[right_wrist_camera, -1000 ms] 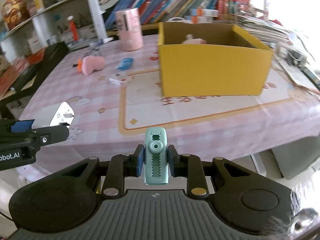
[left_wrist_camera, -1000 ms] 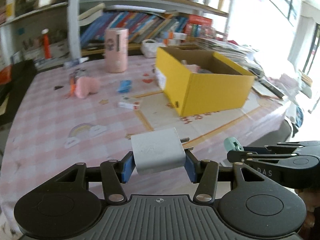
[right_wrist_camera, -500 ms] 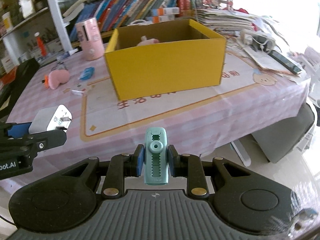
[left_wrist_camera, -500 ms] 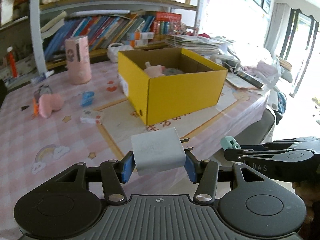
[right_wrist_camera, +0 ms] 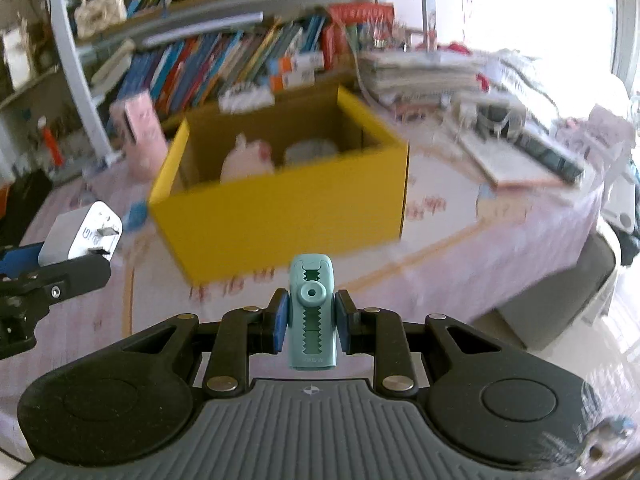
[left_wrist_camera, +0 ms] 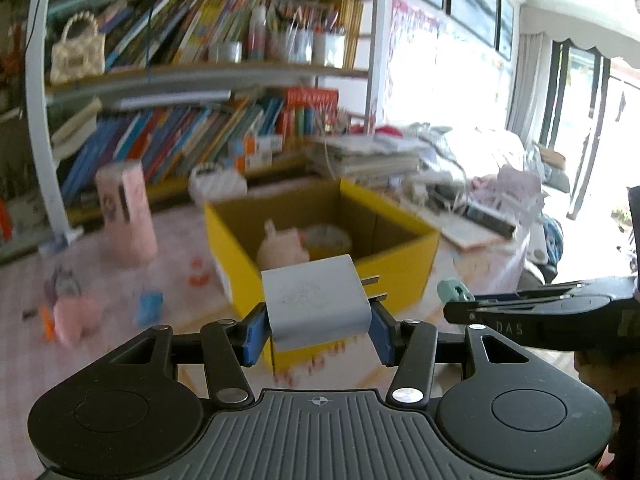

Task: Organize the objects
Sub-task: 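Carry the charger in the left tool over the yellow box while the right tool carries the stapler, then open the left tool to drop the charger into the box while the right tool releases the stapler inside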

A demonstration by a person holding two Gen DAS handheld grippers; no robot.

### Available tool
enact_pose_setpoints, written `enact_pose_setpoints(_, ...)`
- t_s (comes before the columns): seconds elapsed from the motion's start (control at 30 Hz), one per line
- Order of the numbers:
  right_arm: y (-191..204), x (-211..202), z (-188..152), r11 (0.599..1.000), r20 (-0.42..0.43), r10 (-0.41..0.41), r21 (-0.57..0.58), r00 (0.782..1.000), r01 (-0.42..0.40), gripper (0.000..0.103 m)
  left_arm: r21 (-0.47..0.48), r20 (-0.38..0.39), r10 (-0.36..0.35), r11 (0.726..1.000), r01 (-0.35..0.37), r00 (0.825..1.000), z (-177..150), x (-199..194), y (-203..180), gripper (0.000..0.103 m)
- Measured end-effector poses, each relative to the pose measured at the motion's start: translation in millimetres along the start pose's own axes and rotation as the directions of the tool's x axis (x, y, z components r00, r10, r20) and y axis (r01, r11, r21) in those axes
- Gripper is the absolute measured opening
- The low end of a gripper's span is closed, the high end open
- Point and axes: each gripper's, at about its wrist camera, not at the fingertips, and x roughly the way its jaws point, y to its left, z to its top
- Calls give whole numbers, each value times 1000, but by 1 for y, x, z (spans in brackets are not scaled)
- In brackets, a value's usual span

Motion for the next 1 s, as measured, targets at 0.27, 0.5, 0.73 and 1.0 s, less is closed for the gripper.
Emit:
enact_pose_setpoints(0.27, -6, 16, 67, 998, 124, 39, -57, 991, -33, 23, 11, 39, 28, 1000, -28, 999, 30, 35, -4, 51)
enact_pose_setpoints(0.5, -8, 54, 96, 990, 108, 84, -120, 991, -71, 23, -24, 17, 82, 996, -81, 996, 39, 64, 0, 51)
enact_pose_setpoints(0.73, -10, 96, 111, 974, 53, 130, -192, 990, -117, 23, -16, -31, 144, 989, -144, 989, 41, 100, 1, 51)
enact_pose_setpoints(1.0, -7, 144, 121, 940, -35, 172, -292, 984, -175, 23, 1, -103, 173, 985, -173, 980, 41, 137, -1, 51)
